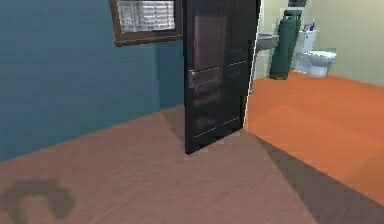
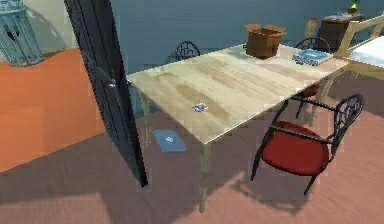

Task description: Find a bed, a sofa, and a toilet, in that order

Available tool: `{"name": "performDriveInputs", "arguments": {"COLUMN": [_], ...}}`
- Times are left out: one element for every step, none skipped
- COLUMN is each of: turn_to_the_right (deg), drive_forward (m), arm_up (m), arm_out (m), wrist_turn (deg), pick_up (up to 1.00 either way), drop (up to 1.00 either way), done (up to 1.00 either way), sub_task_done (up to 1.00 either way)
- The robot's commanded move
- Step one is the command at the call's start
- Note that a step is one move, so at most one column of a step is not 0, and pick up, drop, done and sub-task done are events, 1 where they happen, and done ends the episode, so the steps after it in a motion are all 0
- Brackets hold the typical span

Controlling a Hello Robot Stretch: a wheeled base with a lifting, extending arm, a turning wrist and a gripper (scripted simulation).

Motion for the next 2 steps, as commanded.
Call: {"name": "performDriveInputs", "arguments": {"turn_to_the_right": [-39.0,0.0], "drive_forward": [0.0,0.85], "arm_up": [0.0,0.0], "arm_out": [0.0,0.0], "wrist_turn": [0.0,0.0], "pick_up": [0.0,0.0], "drop": [0.0,0.0], "done": [0.0,0.0], "sub_task_done": [0.0,0.0]}}
